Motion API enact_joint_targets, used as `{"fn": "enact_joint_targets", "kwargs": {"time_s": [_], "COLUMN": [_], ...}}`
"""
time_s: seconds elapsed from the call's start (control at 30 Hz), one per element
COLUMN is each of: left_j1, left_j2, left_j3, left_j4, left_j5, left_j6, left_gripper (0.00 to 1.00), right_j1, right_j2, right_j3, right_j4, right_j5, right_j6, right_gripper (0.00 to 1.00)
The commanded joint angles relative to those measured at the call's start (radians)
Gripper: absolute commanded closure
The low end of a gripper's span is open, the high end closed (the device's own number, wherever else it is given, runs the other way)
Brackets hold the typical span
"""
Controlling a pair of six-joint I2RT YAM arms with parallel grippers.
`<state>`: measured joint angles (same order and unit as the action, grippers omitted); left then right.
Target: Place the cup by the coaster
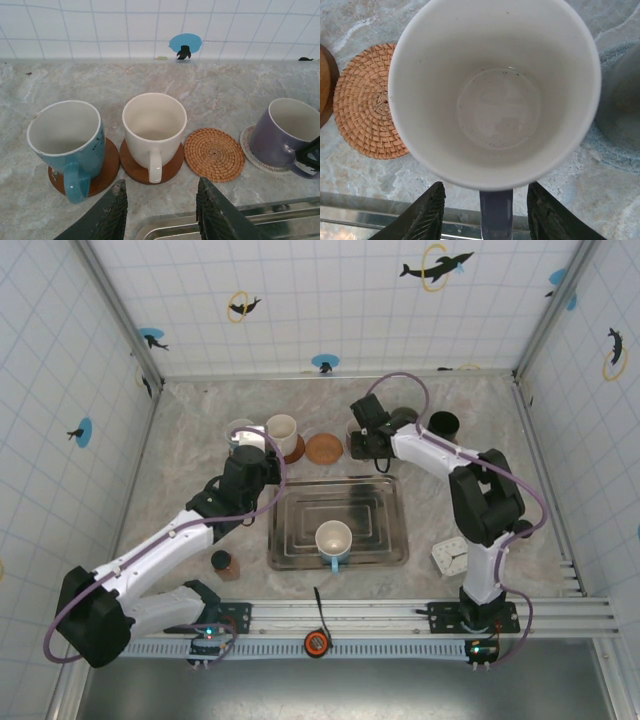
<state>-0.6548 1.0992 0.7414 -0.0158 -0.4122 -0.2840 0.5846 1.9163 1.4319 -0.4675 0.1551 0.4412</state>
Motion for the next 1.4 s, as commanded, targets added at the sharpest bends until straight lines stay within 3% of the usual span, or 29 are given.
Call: {"fn": "enact_joint_targets", "kwargs": {"time_s": [0.0, 0.47, 0.83, 1.1, 1.23, 1.37], "left_j1": [-0.003, -0.004, -0.006, -0.033, -0.071, -0.140], "left_j2": [-0.020, -0.048, -0.022, -0.016, 0.003, 0.050], "left_j3": [0.024, 0.026, 0.068, 0.096, 0.146, 0.244], "left_j4": [-0.020, -0.022, 0.002, 0.013, -0.050, -0.213], "left_j5": [-0.008, 0.032, 0.189, 0.308, 0.318, 0.252], "left_j6": [0.014, -0.012, -0.094, -0.144, -0.159, -0.168], "left_gripper": [0.61, 0.60, 0.62, 0.62, 0.62, 0.61], "right_j1": [0.005, 0.035, 0.037, 0.072, 0.091, 0.091], "right_j2": [-0.073, -0.302, -0.559, -0.721, -0.776, -0.826], "right_j3": [-0.036, -0.099, -0.267, -0.526, -0.620, -0.674], "right_j4": [0.021, 0.046, 0.345, 0.545, 0.572, 0.581], "right_j5": [-0.002, 0.071, 0.096, 0.139, 0.179, 0.191], "right_j6": [0.011, 0.035, 0.174, 0.309, 0.333, 0.344], "right_gripper": [0.52, 0.46, 0.42, 0.42, 0.43, 0.46]}}
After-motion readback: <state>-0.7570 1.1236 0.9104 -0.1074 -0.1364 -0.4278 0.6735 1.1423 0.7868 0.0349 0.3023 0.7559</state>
